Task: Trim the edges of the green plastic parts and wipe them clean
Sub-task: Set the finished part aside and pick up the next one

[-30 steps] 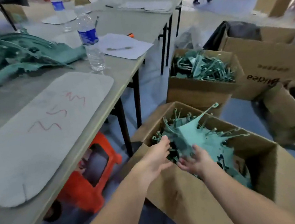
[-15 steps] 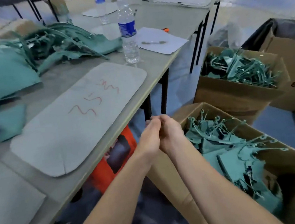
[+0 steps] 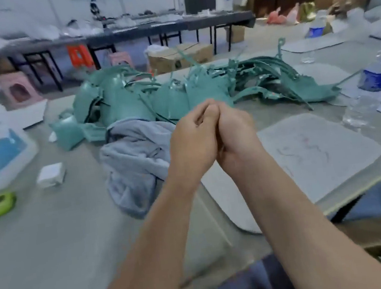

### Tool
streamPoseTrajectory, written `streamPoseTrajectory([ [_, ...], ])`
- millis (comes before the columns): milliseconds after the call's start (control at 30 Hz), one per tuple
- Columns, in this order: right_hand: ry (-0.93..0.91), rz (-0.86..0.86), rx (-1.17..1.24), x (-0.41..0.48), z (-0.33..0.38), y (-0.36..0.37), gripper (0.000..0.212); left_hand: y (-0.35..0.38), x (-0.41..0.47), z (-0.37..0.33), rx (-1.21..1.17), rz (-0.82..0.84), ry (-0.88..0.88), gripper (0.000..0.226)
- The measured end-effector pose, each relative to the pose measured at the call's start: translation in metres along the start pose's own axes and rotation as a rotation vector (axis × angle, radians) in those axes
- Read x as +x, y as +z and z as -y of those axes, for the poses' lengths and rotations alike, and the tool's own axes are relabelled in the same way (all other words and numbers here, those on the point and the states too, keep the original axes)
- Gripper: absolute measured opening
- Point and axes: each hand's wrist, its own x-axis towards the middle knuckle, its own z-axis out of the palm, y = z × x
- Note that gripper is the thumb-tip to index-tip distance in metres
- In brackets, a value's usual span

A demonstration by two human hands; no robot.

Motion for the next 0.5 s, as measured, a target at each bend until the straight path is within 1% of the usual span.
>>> streamPoseTrajectory([
  [100,-0.003,0.214,-0.156,0.019,-0.048,0.049,0.027,-0.065,0.011,0.039,0.150,-0.107,-0.044,0.031],
  [133,-0.021,0.266,-0.230,0.024,-0.063,0.061,0.024,-0.088,0.014,0.055,0.192,-0.154,-0.059,0.029],
  [233,-0.117,0.332,-0.446,0.049,-0.100,0.088,0.020,-0.155,0.018,0.105,0.297,-0.366,-0.168,0.021],
  [267,-0.156,0.351,-0.504,0.058,-0.109,0.094,0.018,-0.173,0.019,0.121,0.286,-0.438,-0.229,0.022],
  [300,-0.192,0.362,-0.558,0.066,-0.116,0.101,0.019,-0.188,0.020,0.135,0.259,-0.505,-0.286,0.025],
  [367,-0.247,0.340,-0.658,0.077,-0.121,0.114,0.033,-0.205,0.022,0.156,0.211,-0.615,-0.372,0.030],
  [433,-0.315,0.351,-0.714,0.088,-0.126,0.131,0.040,-0.213,0.029,0.171,0.172,-0.694,-0.379,0.033],
  [500,-0.448,0.388,-0.818,0.098,-0.132,0.150,0.038,-0.211,0.036,0.180,0.121,-0.721,-0.339,0.035],
])
